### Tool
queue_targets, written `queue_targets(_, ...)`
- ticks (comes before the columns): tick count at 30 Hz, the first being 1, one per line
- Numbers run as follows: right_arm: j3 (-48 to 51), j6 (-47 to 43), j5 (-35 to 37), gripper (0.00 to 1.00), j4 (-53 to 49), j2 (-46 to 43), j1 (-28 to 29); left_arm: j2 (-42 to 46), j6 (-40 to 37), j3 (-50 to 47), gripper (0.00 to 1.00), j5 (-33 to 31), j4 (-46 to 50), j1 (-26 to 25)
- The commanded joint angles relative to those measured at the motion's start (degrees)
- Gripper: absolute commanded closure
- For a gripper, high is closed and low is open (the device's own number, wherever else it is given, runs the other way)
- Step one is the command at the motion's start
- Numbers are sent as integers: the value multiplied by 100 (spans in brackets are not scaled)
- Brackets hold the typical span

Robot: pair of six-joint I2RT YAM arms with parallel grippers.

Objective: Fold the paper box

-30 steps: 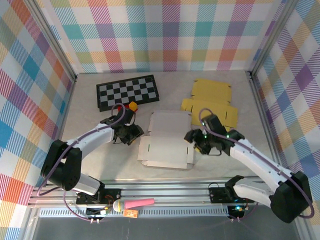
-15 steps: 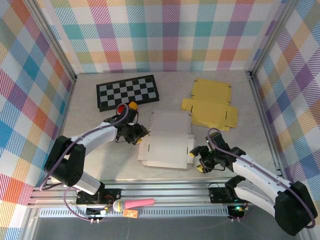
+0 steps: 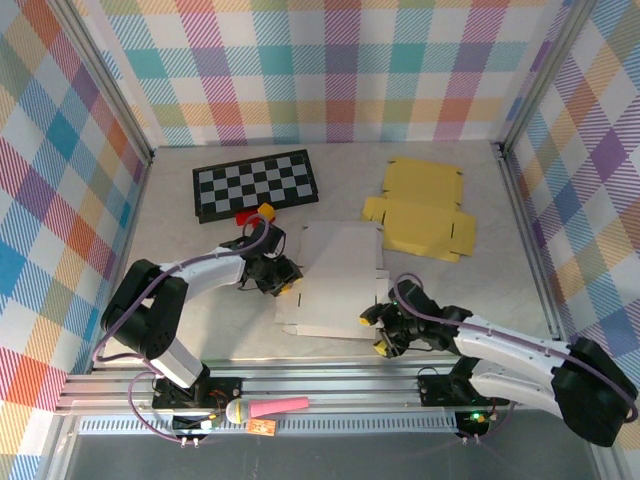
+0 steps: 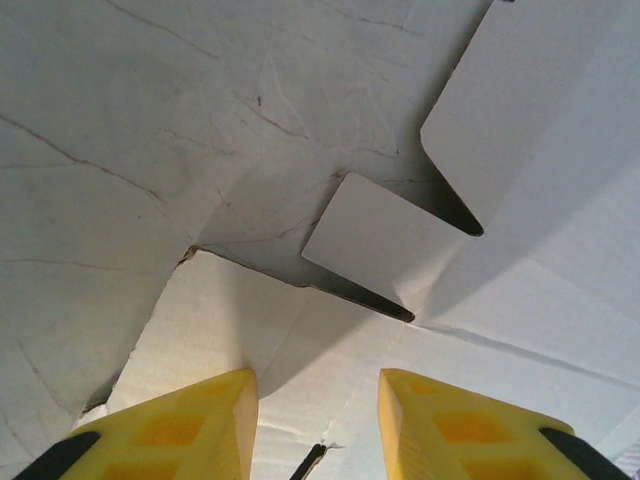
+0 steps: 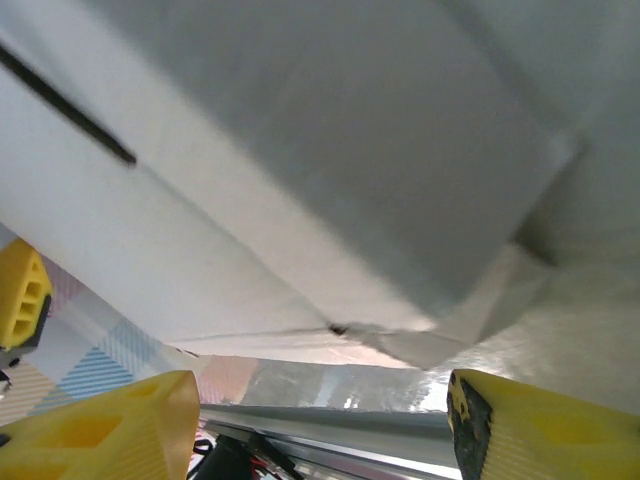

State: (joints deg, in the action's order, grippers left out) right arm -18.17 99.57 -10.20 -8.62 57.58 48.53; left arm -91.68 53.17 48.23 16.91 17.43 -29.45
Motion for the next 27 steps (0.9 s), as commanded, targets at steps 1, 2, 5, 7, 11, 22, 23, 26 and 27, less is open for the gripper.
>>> queue_targets(1,-27,458,680,33,687,145,320,-55,69,-77,64,-48,-100,-87)
queue_targets(2,-22,519,829,33,736,169,413,-56,71,-85,64,-41,-100,-87)
queue_targets(5,17,735,1236,33,832,259,676,-61,96,-87,64,18,-100,-85)
queue_targets(7,86,845,1515,33,838,282,819,-45,121,-77,64,64,-100,-87)
queue_targets(11,293,978,1945,34,944,206,921,0,133,-68,64,144,-100,-87)
queue_targets(22,762,663,3122,38,1504,-232,980,-61,116,-60,65,318,-14,-87)
queue_targets(23,833,598,3278,39,1596,-327,974,-69,100,-51,65,330,11,-87)
queue_targets(26,975,482,3582,41,1779,-626,975,-125,80,-50,65,387,23,-86)
queue_targets(27,991,437,3632,42,1786,-702,979,-139,80,-58,65,401,19,-87)
